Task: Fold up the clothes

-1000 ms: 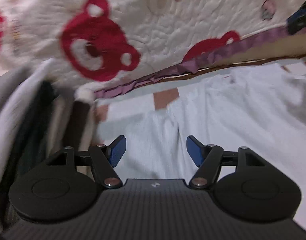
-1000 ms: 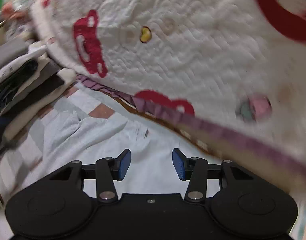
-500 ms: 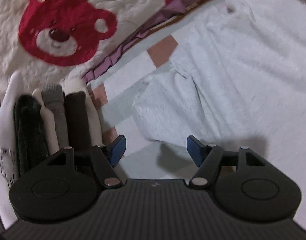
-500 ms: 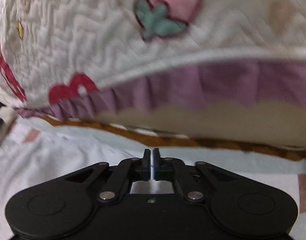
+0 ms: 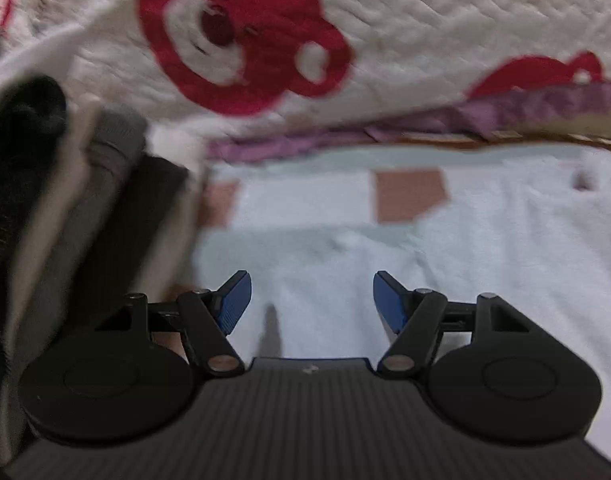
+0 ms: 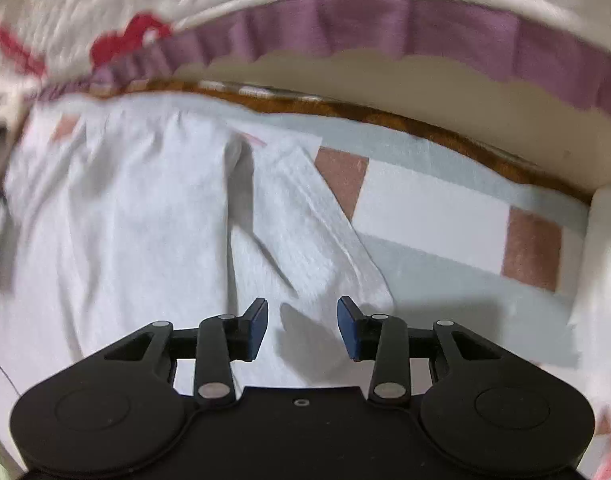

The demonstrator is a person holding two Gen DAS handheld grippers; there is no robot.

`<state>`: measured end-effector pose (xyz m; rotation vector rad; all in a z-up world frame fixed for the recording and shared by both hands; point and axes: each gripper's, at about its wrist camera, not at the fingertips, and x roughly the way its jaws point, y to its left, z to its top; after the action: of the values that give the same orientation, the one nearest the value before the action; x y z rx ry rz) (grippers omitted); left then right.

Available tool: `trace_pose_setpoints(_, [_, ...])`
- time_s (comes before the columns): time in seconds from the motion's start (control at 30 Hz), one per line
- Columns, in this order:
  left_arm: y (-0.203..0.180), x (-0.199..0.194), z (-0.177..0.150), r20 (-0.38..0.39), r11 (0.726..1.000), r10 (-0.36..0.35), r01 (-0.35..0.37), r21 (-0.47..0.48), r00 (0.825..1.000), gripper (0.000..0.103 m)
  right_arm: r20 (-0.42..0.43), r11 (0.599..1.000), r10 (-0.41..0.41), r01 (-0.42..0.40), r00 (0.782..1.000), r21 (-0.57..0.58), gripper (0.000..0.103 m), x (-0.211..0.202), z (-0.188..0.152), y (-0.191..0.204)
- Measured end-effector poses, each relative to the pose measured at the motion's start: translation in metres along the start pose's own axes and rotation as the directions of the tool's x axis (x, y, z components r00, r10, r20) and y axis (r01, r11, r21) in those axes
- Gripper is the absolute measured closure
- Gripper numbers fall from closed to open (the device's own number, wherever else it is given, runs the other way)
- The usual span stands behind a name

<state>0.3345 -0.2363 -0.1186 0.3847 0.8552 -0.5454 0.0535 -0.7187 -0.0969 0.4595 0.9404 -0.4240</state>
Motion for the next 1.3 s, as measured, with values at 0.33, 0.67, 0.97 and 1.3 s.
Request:
trace_pose_setpoints(0.33, [0.055,0.013,-0.021,-0.087,0.974,-0.136,0.117,-0.196,0.987,0.036,0.047,0.981,0.027,-0.035,0.999,0.189,0.053,0.0,-0.03,-0.017])
trace_pose_setpoints(0.67, [0.047,0.024,-0.029,0.01,0.974,-0.191,0.191,-0.123,0.982,0.036,0.077,0.977,0.026,-0.009,0.997,-0.212,0.025,0.046,-0.014,0.046])
trace_pose_setpoints(0.97, [0.044,0.041,-0.023,0.012,0.971,-0.168,0.167,-0.174,0.986,0.036,0.311,0.968,-0.067,0.138,0.948,-0.21,0.099,-0.001,-0.01,0.063])
trace_pose_setpoints(1.3, [0.037,0.051,-0.019,-0.027,0.99,-0.055,0.051,-0.135,0.998,0.032,0.304,0.872,-0.486,0.48,0.819,0.101,0.099,-0.046,-0.02,-0.062])
